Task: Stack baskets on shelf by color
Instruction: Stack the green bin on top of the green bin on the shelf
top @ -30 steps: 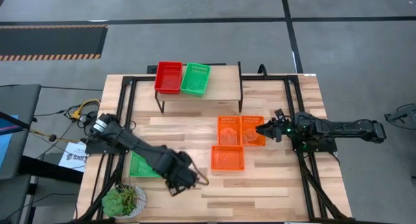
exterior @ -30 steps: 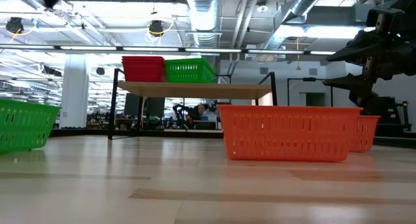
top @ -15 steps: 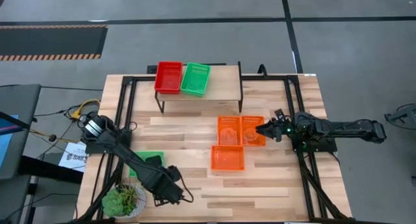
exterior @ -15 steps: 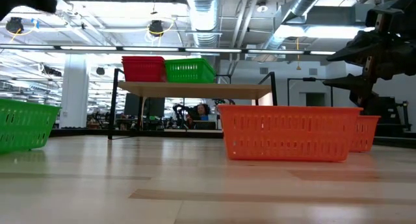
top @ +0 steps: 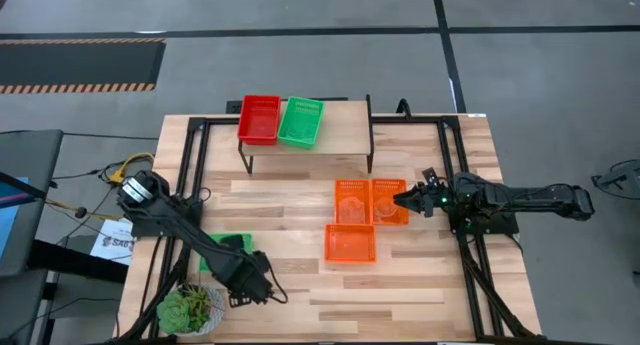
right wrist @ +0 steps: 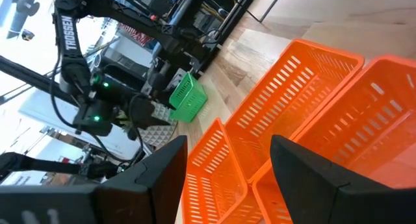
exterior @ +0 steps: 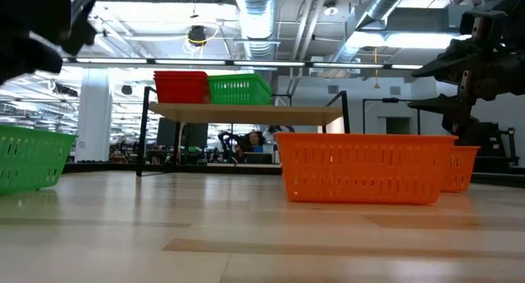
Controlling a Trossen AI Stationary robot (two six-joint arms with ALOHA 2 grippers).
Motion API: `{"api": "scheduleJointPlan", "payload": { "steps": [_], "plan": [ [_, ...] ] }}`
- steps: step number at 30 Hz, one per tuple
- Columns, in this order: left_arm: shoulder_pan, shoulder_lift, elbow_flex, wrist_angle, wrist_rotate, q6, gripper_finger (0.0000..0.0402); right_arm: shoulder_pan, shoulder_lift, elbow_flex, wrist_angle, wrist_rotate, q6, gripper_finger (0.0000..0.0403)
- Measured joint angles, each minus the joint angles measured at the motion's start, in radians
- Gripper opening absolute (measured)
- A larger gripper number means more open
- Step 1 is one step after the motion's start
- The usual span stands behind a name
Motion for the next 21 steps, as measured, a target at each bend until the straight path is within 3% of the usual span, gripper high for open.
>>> {"api": "scheduleJointPlan", "payload": {
  "steps": [6, 8, 12, 13, 17, 21],
  "plan": [
    [0.010, 0.000, -0.064, 0.123, 0.043, 0.019, 0.0178, 0.000, 0.000, 0.000, 0.001, 0.000, 0.026, 0.0244],
    [0.022, 0.000, -0.069, 0.122, 0.075, 0.018, 0.0140, 0.000, 0.000, 0.000, 0.001, 0.001, 0.026, 0.0244],
    [0.049, 0.000, -0.066, 0.130, 0.100, 0.015, 0.0027, 0.000, 0.000, 0.000, 0.001, 0.001, 0.026, 0.0244],
    [0.057, 0.000, -0.066, 0.131, 0.105, 0.002, 0.0016, 0.000, 0.000, 0.000, 0.001, 0.001, 0.026, 0.0244],
    [0.109, 0.001, -0.044, 0.129, 0.115, -0.079, 0.0004, 0.000, 0.000, 0.000, 0.001, 0.002, 0.026, 0.0244],
    [0.178, 0.001, 0.055, 0.119, 0.100, -0.120, 0.0001, 0.000, 0.000, 0.000, 0.001, 0.002, 0.022, 0.0244]
  ]
}}
